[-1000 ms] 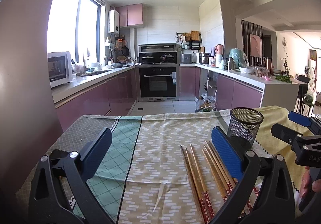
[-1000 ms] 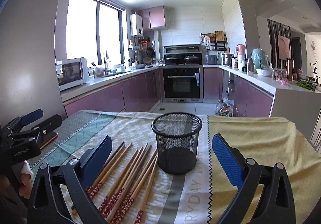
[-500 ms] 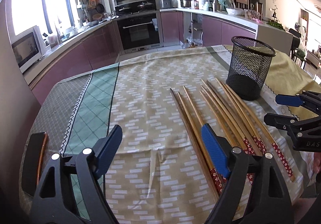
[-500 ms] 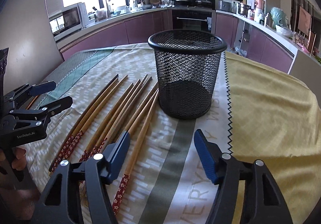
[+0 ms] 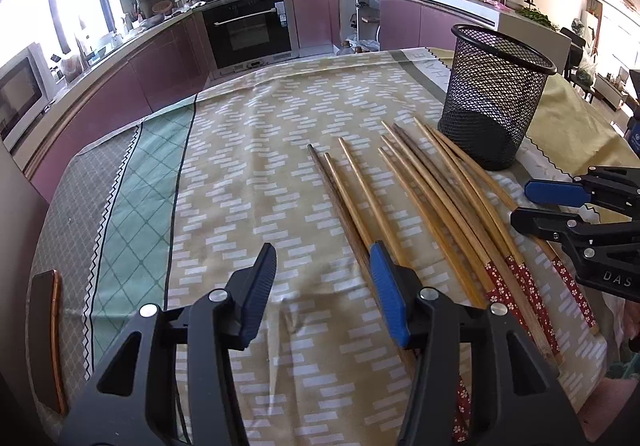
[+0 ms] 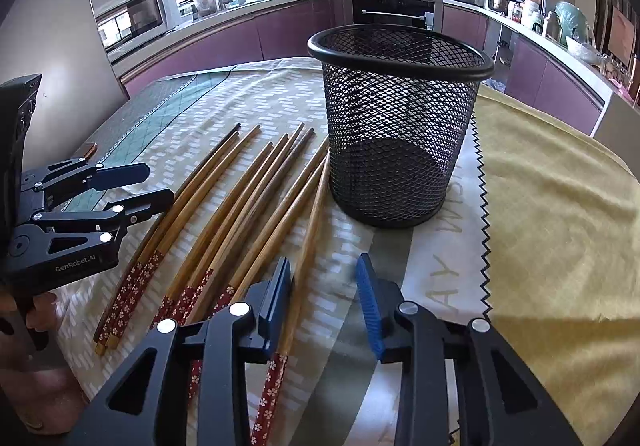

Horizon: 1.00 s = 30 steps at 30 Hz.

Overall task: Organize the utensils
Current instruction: 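Lower the right gripper onto one wooden chopstick and close it while the left gripper grasps another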

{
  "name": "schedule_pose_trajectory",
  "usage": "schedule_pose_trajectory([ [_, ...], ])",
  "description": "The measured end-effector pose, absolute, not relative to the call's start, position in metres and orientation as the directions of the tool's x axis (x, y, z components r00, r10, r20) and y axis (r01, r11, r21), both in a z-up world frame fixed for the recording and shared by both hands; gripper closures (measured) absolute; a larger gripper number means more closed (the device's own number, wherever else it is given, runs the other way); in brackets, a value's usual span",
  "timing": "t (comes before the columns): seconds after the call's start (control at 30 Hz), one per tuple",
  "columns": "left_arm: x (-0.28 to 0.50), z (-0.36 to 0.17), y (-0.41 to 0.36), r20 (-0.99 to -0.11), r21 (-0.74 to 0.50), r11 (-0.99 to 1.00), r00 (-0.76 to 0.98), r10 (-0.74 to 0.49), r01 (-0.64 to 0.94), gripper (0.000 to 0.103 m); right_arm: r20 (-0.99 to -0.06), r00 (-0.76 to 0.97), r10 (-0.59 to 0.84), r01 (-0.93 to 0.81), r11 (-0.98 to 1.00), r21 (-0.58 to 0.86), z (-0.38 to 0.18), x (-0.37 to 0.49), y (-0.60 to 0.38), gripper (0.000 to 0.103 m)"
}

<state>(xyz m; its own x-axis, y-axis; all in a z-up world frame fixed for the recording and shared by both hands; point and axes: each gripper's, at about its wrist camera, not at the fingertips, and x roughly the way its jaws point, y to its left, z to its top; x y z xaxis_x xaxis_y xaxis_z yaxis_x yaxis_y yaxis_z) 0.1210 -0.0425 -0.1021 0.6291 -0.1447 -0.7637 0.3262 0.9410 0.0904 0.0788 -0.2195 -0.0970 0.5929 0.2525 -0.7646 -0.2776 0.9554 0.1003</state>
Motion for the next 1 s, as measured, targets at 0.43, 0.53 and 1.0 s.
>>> schedule_pose_trajectory([
  [0.43, 0.14, -0.109, -0.053, -0.806, 0.022, 0.931, 0.557, -0.199, 0.364, 0.078, -0.772, 0.584, 0.252, -0.287, 0.953, 0.094, -0.097, 0.09, -0.216, 0.081],
  [0.53, 0.144, -0.109, -0.054, -0.811, -0.018, 0.935, 0.542, -0.221, 0.355, 0.091, -0.77, 0.575, 0.276, -0.285, 0.95, 0.127, -0.097, 0.092, -0.218, 0.096],
  [1.0, 0.132, -0.075, -0.037, -0.756, -0.113, 0.933, 0.58, -0.304, 0.342, 0.095, -0.687, 0.6, 0.41, -0.319, 0.91, 0.264, -0.072, 0.074, -0.237, 0.097],
])
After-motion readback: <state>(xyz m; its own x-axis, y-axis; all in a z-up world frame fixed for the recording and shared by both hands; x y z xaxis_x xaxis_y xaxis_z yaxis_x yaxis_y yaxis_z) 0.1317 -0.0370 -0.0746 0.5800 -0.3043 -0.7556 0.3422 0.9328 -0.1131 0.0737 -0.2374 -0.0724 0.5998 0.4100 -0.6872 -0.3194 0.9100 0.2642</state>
